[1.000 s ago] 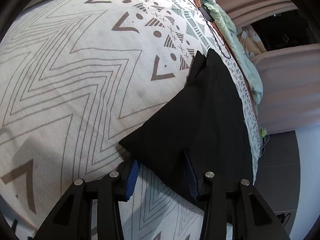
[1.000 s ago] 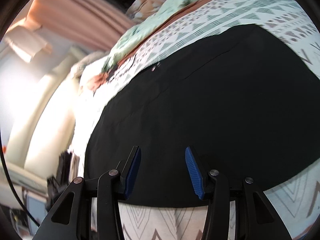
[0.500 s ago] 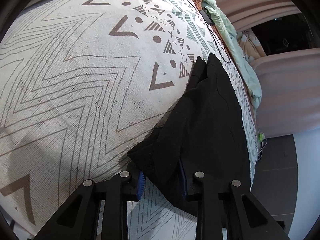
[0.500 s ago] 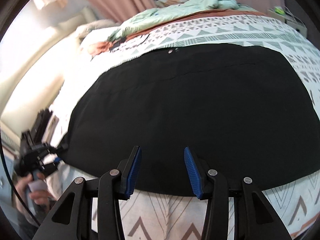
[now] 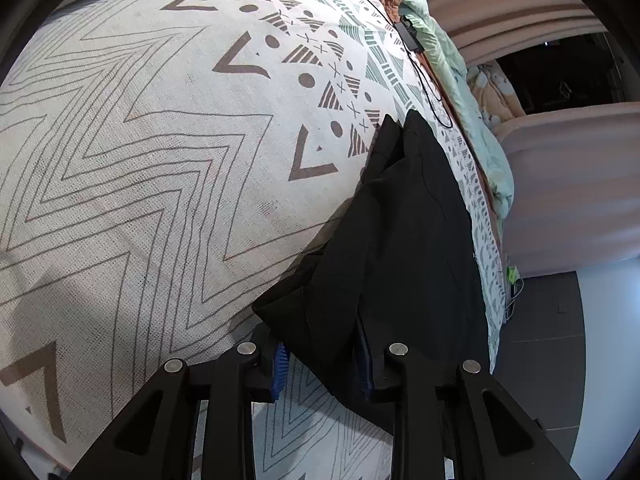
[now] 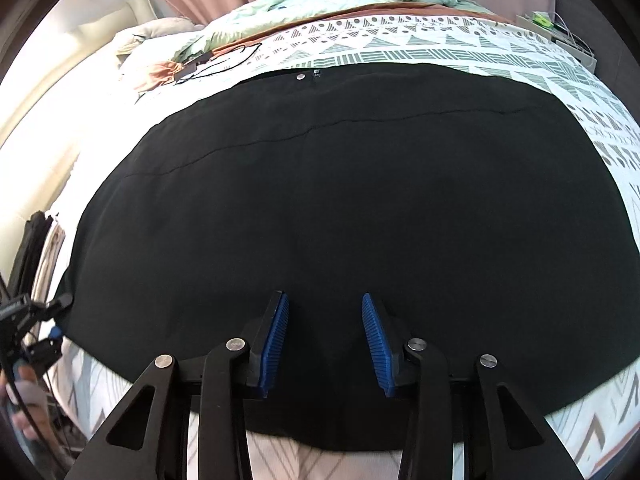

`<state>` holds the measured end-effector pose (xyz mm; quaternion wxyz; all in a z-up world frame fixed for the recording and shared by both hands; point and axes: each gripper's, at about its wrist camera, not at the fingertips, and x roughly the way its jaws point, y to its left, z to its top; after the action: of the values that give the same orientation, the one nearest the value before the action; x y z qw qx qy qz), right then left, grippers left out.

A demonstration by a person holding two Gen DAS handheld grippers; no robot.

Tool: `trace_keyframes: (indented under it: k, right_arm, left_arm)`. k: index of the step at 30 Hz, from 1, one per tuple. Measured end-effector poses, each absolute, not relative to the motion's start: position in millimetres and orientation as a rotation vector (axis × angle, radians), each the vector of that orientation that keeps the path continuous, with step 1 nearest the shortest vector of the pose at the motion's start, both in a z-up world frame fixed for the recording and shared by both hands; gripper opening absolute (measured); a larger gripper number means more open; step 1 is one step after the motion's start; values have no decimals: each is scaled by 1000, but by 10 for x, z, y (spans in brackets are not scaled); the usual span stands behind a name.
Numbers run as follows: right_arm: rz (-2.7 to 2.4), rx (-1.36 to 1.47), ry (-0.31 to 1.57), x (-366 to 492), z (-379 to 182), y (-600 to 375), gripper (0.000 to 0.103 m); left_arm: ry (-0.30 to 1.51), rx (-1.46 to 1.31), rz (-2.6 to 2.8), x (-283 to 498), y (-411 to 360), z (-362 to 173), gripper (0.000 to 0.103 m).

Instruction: Fold large clothes

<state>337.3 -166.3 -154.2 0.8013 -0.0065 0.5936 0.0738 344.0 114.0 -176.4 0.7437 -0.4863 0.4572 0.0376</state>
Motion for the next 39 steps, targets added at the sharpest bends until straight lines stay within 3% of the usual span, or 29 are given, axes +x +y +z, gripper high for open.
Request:
trace_keyframes:
  k: [9,18,25,32,39]
  right_arm:
    - [259,62,1258,3551,-1430,-1467,39]
    - [217,-133,1313,3527,-1649,-1239,39]
    - [153,-107,1318,3958,-1744,-1283,39]
    - [122,-26,1323,4396,-1827,-1367,26]
    - [122,26,1325,4688,-1909,-1449,23]
  left_arm:
    - [1023,-1064,94,3455,1072,-1827,34]
    - [1010,-1119,101,3462,1098,-1872,34]
    - [998,-1162,92,3409,1144,-1904,34]
    - [984,-1217,118,3352,1161,-1928,34]
    - [980,-1225,156,3348,1136,-1916,34]
